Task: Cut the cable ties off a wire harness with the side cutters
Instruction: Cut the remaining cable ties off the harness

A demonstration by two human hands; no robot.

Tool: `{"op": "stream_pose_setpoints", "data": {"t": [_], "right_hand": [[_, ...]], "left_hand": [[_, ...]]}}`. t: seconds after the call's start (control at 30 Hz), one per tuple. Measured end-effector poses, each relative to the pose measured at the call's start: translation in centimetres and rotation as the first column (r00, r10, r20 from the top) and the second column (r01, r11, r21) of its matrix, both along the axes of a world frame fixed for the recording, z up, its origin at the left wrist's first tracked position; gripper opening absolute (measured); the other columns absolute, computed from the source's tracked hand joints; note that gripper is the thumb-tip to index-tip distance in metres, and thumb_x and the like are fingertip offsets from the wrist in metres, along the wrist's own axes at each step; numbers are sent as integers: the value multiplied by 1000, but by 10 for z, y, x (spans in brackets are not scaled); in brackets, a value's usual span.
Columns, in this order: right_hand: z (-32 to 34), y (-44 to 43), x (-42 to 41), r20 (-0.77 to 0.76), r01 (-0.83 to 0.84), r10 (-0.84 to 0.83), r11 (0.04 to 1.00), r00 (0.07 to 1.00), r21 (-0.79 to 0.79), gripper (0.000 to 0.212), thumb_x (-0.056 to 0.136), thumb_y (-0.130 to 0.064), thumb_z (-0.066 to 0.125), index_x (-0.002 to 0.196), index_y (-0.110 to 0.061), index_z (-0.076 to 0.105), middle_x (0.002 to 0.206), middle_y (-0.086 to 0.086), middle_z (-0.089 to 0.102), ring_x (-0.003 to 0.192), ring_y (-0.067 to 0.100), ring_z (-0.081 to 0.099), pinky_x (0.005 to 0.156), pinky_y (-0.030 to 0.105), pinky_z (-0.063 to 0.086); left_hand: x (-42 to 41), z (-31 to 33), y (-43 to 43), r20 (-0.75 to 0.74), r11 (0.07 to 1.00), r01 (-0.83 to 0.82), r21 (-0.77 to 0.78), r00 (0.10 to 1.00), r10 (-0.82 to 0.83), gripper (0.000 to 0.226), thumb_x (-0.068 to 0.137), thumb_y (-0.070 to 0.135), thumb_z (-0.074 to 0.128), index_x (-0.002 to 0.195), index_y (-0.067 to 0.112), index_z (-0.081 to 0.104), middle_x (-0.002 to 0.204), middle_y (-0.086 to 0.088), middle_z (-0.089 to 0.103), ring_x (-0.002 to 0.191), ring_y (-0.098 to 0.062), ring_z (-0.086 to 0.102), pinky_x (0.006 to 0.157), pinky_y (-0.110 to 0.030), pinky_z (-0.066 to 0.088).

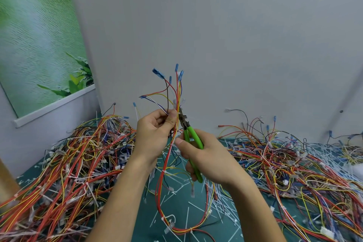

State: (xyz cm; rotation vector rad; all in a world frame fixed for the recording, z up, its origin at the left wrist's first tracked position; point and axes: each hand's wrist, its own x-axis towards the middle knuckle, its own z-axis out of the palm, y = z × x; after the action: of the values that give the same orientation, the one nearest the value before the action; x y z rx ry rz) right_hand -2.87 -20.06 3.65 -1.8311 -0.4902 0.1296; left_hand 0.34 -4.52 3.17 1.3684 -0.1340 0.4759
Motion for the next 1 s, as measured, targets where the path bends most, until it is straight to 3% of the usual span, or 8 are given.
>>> {"op": "stream_pose_setpoints", "data": {"t": [0.13, 0.3, 0.5, 0.6, 0.77, 1.0], "right_hand": [[0, 0, -1, -16, -35, 34, 998, 999, -59, 25, 98, -45, 64, 106, -22, 57, 68, 4, 59, 60, 30, 65, 65, 54, 62], [-3, -1, 1, 29, 50, -50, 999, 998, -18, 20, 100, -38, 61, 96, -19, 58, 68, 4, 53, 49, 21, 54, 48, 35, 49], [-3, -5, 8, -124, 140, -119, 975, 985, 173, 28, 101, -31, 64, 98, -5, 57, 69, 0, 55, 47, 19, 49, 43, 29, 43], [2, -19, 13, -203, 216, -166, 943, 965, 253, 21, 101, -29, 65, 93, -11, 57, 77, 5, 55, 46, 18, 49, 43, 28, 42], [8, -35, 19, -216, 231, -153, 883, 964, 409, 9, 101, -22, 64, 103, -13, 61, 84, 8, 57, 58, 23, 59, 52, 35, 52], [12, -33, 11, -152, 133, -86, 934, 985, 333, 29, 92, -18, 76, 118, -9, 63, 92, 10, 78, 72, 26, 74, 62, 37, 61]], "left_hand": [[1, -1, 3, 2, 1000, -12, 11, 1000, 12, 16, 93, 29, 68, 94, 14, 73, 73, 8, 73, 70, -4, 67, 64, -19, 55], [1, -2, 4, 6, 1000, 28, 6, 1000, -28, 15, 95, 26, 67, 92, 12, 72, 69, 8, 70, 63, -1, 61, 60, -14, 51], [-1, 0, 6, 43, 992, 120, 27, 992, -121, 13, 87, 37, 70, 85, 25, 77, 76, 2, 68, 67, -6, 59, 60, -16, 51], [-4, 3, 6, 53, 985, 171, 10, 984, -171, 19, 82, 44, 74, 89, 27, 78, 84, -3, 69, 76, -12, 61, 68, -18, 54], [-8, 7, 6, -39, 949, 304, -80, 951, -308, 17, 86, 34, 71, 89, 18, 77, 81, -5, 64, 71, -14, 59, 64, -23, 53], [-12, 10, 5, -52, 910, 394, -125, 914, -403, 25, 92, 30, 66, 97, 6, 70, 85, -13, 62, 75, -16, 61, 65, -22, 53]]}}
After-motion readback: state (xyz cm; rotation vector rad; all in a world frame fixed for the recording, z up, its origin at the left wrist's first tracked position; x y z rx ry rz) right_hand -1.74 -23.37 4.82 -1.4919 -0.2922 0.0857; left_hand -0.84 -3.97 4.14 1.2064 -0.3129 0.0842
